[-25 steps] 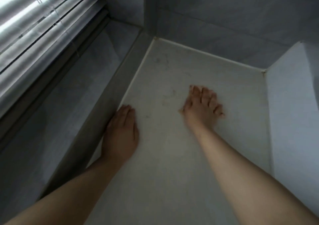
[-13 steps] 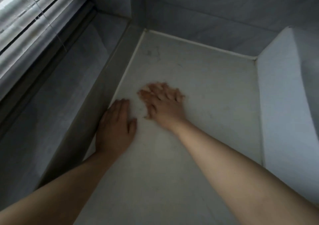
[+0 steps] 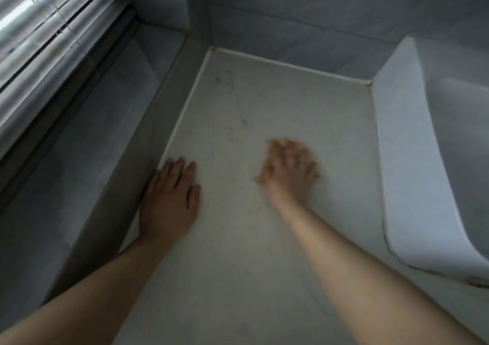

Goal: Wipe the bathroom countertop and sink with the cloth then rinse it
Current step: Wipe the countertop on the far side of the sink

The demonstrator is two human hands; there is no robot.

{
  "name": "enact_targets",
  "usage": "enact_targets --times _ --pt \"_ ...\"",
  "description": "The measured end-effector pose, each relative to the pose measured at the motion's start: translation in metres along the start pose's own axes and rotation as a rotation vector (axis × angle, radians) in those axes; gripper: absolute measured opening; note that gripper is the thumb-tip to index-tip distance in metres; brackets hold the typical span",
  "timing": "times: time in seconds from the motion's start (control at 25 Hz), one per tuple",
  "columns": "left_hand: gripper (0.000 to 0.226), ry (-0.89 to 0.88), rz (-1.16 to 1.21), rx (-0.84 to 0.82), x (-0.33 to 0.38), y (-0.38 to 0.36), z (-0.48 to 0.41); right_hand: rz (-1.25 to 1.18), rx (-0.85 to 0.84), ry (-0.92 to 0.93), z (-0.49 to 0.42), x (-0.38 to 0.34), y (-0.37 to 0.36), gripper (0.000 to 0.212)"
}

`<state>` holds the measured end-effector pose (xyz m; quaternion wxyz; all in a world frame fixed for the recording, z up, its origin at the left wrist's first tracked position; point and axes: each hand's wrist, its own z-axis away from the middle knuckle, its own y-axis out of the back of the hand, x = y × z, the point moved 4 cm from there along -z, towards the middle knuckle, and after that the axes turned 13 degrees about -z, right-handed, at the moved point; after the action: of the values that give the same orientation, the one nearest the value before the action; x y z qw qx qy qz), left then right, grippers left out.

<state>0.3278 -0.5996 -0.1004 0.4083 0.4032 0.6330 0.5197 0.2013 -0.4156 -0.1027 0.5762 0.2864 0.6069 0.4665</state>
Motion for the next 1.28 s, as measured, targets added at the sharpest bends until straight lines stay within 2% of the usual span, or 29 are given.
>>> enact_targets --times 0.12,0.2,0.24,0.32,0.44,0.52,0.56,0.64,0.72,0.8,0.88,0.92,0.96,1.0,1.04,1.16,1.2,1.28 --pt "0.050 -0.039 0.013 0.032 -0.005 0.004 0.013 -0.031 -0.119 0.430 0.056 -0.083 -0.043 0.051" --pt "0.050 -0.054 0.005 0.024 -0.006 0.006 0.019 -0.015 -0.201 0.572 0.074 -0.082 -0.041 0.053" --pt "0.051 -0.044 -0.001 0.005 -0.007 0.006 0.021 0.008 -0.202 0.576 0.073 -0.062 -0.033 0.055" --pt "0.053 -0.030 -0.015 -0.034 -0.007 0.006 0.024 0.053 -0.063 0.434 0.058 0.001 -0.007 0.061" --pt "0.059 -0.031 -0.005 -0.092 -0.006 0.006 0.029 0.077 0.069 -0.021 0.046 0.087 0.037 0.060" --pt "0.064 -0.038 0.016 -0.133 -0.008 0.005 0.039 0.071 0.121 -0.236 0.050 0.088 0.039 0.054" --pt "0.064 -0.044 0.021 -0.134 -0.010 0.005 0.046 0.042 0.129 -0.247 0.049 0.072 0.031 0.053" --pt "0.060 -0.063 0.046 -0.111 -0.016 0.006 0.055 -0.002 0.077 -0.072 0.045 0.019 0.007 0.052" --pt "0.054 -0.046 0.151 -0.096 -0.022 0.012 0.056 -0.026 -0.050 0.194 0.056 -0.045 -0.025 0.052" --pt "0.044 0.019 0.217 -0.125 -0.029 0.015 0.051 0.013 -0.108 0.465 0.087 -0.088 -0.046 0.050" --pt "0.039 0.014 0.215 -0.123 -0.029 0.015 0.052 0.025 -0.167 0.682 0.123 -0.093 -0.048 0.050" --pt "0.040 0.014 0.228 -0.123 -0.027 0.012 0.055 0.047 -0.242 0.728 0.132 -0.081 -0.043 0.049" --pt "0.044 0.008 0.241 -0.125 -0.025 0.010 0.058 0.085 -0.240 0.756 0.128 -0.059 -0.035 0.050" --pt "0.049 -0.018 0.205 -0.137 -0.023 0.008 0.062 0.120 -0.186 0.721 0.115 -0.033 -0.025 0.053" --pt "0.053 -0.023 0.168 -0.158 -0.020 0.008 0.065 0.140 -0.142 0.604 0.096 -0.008 -0.011 0.059" --pt "0.063 0.027 0.089 -0.193 -0.008 0.011 0.069 0.071 0.030 0.066 0.054 0.039 0.017 0.069" --pt "0.066 0.040 0.081 -0.205 -0.006 0.010 0.071 0.073 0.059 0.024 0.063 0.036 0.014 0.068" --pt "0.071 0.055 0.063 -0.210 -0.004 0.011 0.071 0.095 0.004 0.197 0.094 0.023 0.002 0.060"
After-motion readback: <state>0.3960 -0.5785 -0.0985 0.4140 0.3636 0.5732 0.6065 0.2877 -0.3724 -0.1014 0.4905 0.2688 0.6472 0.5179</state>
